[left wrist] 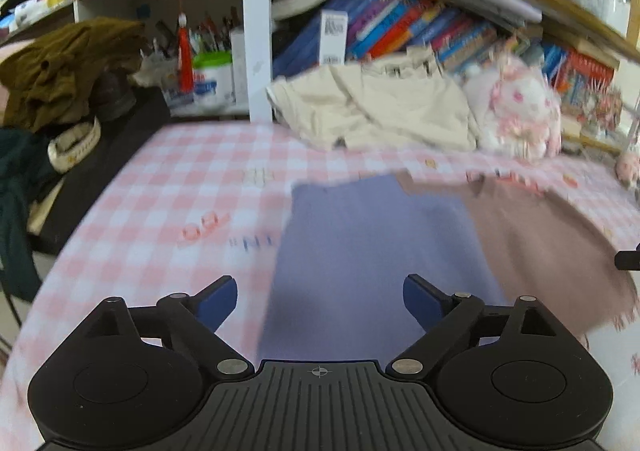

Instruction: Fold clothes

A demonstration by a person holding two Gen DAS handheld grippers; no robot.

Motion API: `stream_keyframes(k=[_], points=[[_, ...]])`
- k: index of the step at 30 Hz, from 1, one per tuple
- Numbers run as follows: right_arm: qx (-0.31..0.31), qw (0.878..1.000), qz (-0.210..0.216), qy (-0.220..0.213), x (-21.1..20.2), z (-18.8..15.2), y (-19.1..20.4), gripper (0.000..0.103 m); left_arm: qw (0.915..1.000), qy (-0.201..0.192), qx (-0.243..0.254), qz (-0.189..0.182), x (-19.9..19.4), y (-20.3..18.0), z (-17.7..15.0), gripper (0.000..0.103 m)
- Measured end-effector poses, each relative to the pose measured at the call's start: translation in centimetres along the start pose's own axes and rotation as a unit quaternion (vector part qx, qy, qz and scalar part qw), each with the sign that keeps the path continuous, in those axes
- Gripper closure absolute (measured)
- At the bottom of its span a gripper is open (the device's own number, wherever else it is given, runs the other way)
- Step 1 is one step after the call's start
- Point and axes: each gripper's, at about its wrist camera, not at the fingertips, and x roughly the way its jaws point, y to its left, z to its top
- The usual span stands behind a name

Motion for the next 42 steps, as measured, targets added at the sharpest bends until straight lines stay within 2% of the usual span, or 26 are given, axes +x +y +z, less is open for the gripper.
stream_keyframes(k=[3, 8, 12, 15, 20, 29, 37, 42], points=[[-0.003, 1.0, 0.004, 0.019, -0.3, -1.5, 1.1, 0.028, 0.9998, 0.02, 0.008, -0.004, -0.2, -0.8, -1.1, 0.011], [0.005, 0.999, 0.0, 0.033, -0.8, -3.2, 2.1, 0.024, 0.9994, 0.029, 0.015, -0.013, -1.3, -1.7, -2.6, 0.01], [0.013, 0.999, -0.009, 0.04, -1.4, -4.3, 2.7, 0.017, 0.9991, 0.039, -0.002, -0.019, -1.8, -1.8, -3.3, 0.01], [0.019, 0.999, -0.014, 0.046, -1.8, -5.2, 3.0, 0.016, 0.9979, 0.05, -0.029, -0.028, -1.7, -1.5, -3.7, 0.01], [0.014, 0.999, -0.017, 0.049, -2.5, -5.9, 3.7, 0.016, 0.9963, 0.058, -0.052, -0.035, -2.0, -1.2, -4.3, 0.01], [0.008, 0.999, -0.021, 0.048, -3.4, -6.5, 4.2, 0.015, 0.9954, 0.069, -0.048, -0.047, -2.4, -1.6, -4.8, 0.01], [0.016, 0.998, -0.024, 0.049, -3.8, -7.0, 4.3, 0.015, 0.9952, 0.062, -0.051, -0.056, -2.9, -1.4, -5.1, 0.009], [0.013, 0.999, -0.02, 0.047, -3.9, -7.0, 4.6, 0.015, 0.9883, 0.065, -0.106, -0.089, -2.5, -0.2, -4.8, 0.01]])
